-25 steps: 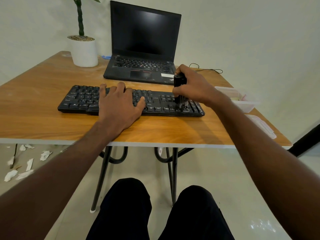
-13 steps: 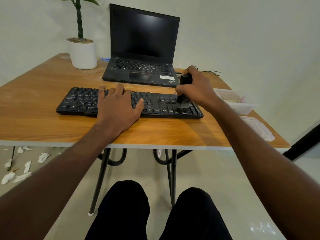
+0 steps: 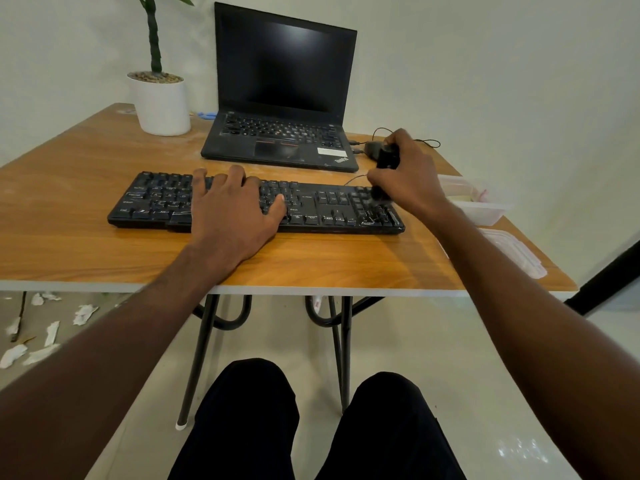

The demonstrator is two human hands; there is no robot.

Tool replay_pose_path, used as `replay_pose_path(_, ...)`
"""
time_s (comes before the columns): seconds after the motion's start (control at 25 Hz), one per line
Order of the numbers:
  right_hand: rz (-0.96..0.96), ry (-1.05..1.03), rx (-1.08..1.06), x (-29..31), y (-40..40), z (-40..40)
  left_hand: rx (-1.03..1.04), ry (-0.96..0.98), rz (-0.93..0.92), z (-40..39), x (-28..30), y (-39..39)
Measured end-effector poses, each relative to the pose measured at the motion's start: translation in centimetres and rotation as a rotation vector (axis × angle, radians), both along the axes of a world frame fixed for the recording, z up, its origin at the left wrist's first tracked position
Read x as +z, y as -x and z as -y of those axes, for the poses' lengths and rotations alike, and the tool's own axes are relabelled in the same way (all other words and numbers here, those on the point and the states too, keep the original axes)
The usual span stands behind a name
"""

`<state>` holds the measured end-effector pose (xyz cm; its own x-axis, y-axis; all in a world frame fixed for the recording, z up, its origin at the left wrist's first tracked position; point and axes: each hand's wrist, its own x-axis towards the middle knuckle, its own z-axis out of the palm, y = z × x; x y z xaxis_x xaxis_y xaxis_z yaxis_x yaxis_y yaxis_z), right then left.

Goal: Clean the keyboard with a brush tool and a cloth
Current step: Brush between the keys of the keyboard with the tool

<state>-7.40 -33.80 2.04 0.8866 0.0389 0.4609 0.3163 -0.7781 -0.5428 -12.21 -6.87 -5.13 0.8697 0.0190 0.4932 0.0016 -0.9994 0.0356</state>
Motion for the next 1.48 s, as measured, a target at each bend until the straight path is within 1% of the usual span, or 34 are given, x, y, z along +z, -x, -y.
replay_pose_path(0.12, 0.063, -0.085, -0.076, 0.3, 0.5, 0.9, -0.003, 0.002, 0.003, 0.0, 0.0, 0.1)
replay_pose_path(0.2, 0.047, -0.039, -0.082, -0.2, 0.9, 0.6, 0.003, 0.005, 0.007, 0.0, 0.1, 0.1)
replay_pose_path(0.24, 0.019, -0.022, -0.058, -0.5, 1.0, 0.2, 0.000, 0.005, 0.006, 0.0, 0.1, 0.1)
replay_pose_path(0.28, -0.019, -0.048, 0.002, -0.6, 1.0, -0.2, -0.002, 0.005, 0.008, 0.0, 0.1, 0.2)
replay_pose_path(0.36, -0.113, -0.200, 0.140, -0.4, 0.9, -1.0, -0.001, 0.008, 0.007, 0.0, 0.0, 0.2)
replay_pose_path(0.4, -0.137, -0.247, 0.167, -0.3, 0.8, -1.0, -0.003, 0.012, 0.005, 0.0, 0.1, 0.2)
replay_pose_path(0.44, -0.126, -0.233, 0.150, -0.2, 0.7, -0.7, -0.005, 0.015, 0.003, 0.0, 0.1, 0.2)
replay_pose_path(0.56, -0.005, 0.009, -0.006, -0.2, 0.5, 0.9, -0.001, 0.013, 0.002, 0.1, 0.1, 0.2)
replay_pose_path(0.6, 0.039, 0.057, -0.040, -0.2, 0.4, 1.2, 0.006, 0.010, -0.001, 0.1, 0.1, 0.1)
replay_pose_path(0.68, 0.082, 0.087, -0.059, -0.4, 0.5, 1.2, 0.009, 0.008, -0.008, 0.1, 0.1, 0.1)
replay_pose_path(0.76, 0.044, 0.093, -0.011, -0.6, 0.6, 0.4, 0.006, 0.011, -0.004, 0.1, 0.2, 0.1)
replay_pose_path(0.8, 0.002, 0.043, 0.033, -0.6, 0.7, -0.1, 0.006, 0.010, 0.000, 0.1, 0.2, 0.1)
replay_pose_path(0.92, -0.162, -0.336, 0.195, 0.2, 0.7, -1.1, 0.002, 0.015, -0.002, 0.1, 0.1, 0.1)
replay_pose_path(0.96, -0.158, -0.369, 0.211, 0.3, 0.8, -1.2, 0.001, 0.018, -0.002, 0.1, 0.1, 0.1)
replay_pose_path(1.04, -0.124, -0.241, 0.179, -0.1, 0.8, -1.0, 0.005, 0.020, -0.004, 0.1, 0.2, 0.1)
replay_pose_path(1.12, -0.077, -0.044, 0.052, 0.0, 0.9, -0.2, 0.006, 0.019, -0.003, 0.1, 0.2, 0.1)
replay_pose_path(1.16, -0.024, 0.039, -0.023, 0.2, 1.0, 0.2, 0.009, 0.020, 0.000, 0.1, 0.2, 0.2)
replay_pose_path(1.2, 0.034, 0.096, -0.086, 0.2, 1.1, 0.5, 0.009, 0.022, 0.000, 0.1, 0.2, 0.2)
replay_pose_path(1.28, 0.101, 0.113, -0.134, -0.1, 1.6, 0.9, 0.001, 0.025, 0.005, 0.2, 0.2, 0.2)
replay_pose_path(1.36, 0.045, 0.063, -0.081, -0.7, 2.1, 0.5, 0.005, 0.022, 0.006, 0.1, 0.1, 0.2)
replay_pose_path(1.4, -0.014, -0.016, -0.024, -0.7, 2.1, 0.3, 0.008, 0.020, 0.001, 0.1, 0.1, 0.2)
replay_pose_path(1.48, -0.149, -0.289, 0.104, -0.2, 2.1, 0.0, 0.007, 0.019, -0.003, 0.0, 0.1, 0.1)
